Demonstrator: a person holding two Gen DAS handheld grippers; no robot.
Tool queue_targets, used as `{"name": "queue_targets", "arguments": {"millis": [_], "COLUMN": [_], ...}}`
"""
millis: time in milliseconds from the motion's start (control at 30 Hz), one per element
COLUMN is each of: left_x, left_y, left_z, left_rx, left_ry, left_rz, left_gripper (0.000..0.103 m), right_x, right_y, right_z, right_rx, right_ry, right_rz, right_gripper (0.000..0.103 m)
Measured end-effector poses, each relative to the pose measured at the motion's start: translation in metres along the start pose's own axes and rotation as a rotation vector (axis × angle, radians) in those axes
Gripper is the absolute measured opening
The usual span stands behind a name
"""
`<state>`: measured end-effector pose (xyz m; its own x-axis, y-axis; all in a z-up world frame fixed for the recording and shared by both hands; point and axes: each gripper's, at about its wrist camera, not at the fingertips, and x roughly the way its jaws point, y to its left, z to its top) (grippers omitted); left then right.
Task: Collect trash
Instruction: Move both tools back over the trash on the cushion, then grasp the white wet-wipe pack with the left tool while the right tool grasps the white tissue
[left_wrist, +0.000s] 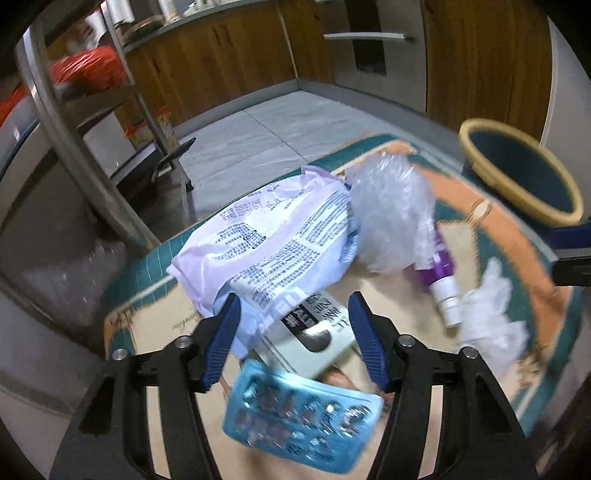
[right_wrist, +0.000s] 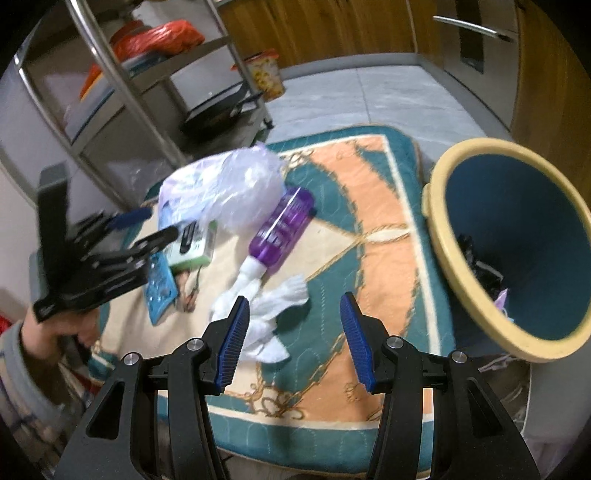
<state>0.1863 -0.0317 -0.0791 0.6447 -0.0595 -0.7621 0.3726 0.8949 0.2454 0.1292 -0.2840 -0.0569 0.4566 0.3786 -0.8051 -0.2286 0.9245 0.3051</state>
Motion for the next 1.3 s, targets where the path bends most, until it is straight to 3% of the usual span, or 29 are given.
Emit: {"name": "queue_targets", "arguments": {"millis": [267, 367, 433, 533, 733, 967, 1300], "left_x": [0.021, 0.023, 0.024, 0.023, 0.007, -0.021, -0.054], "left_y": [-0.016, -0.016, -0.015, -0.015, -0.009, 0.019, 0.069], "left_z": [0.009, 0.010, 0.009, 0.008, 0.006, 0.009, 0.005], "left_rx": [0.098, 0.113, 0.112, 0.125, 0.113, -0.006, -0.253], "left_ry": [-0.005, -0.011, -0.007, -0.009, -0.050, -0.115, -0.187], "left_rz": [0.047, 0.057, 0.052, 0.057, 0.064, 0.068, -0.006], "left_gripper": [0.056, 0.049, 0.034, 0.023, 0.014, 0.009, 0.004], "right_x": [0.006, 0.006, 0.006, 0.006, 0.005, 0.006, 0.014], "right_y": [-0.001, -0.005, -0.005, -0.002, 0.000, 0.007, 0.027], "right_z": [-0.004, -0.004, -0.004, -0.003, -0.002, -0.001, -0.002], "right_rx": [-0.007, 0.007, 0.010, 0.003, 0.004, -0.008, -0.052], "right_ry": [0.027, 0.025, 0.025, 0.026, 0.019, 0.020, 0.047], "right_rz": [-0.009, -0.010, -0.007, -0.005, -0.002, 0.009, 0.023], "right_gripper": [0.053, 0.053, 0.053, 0.053, 0.053, 0.053, 0.053]}}
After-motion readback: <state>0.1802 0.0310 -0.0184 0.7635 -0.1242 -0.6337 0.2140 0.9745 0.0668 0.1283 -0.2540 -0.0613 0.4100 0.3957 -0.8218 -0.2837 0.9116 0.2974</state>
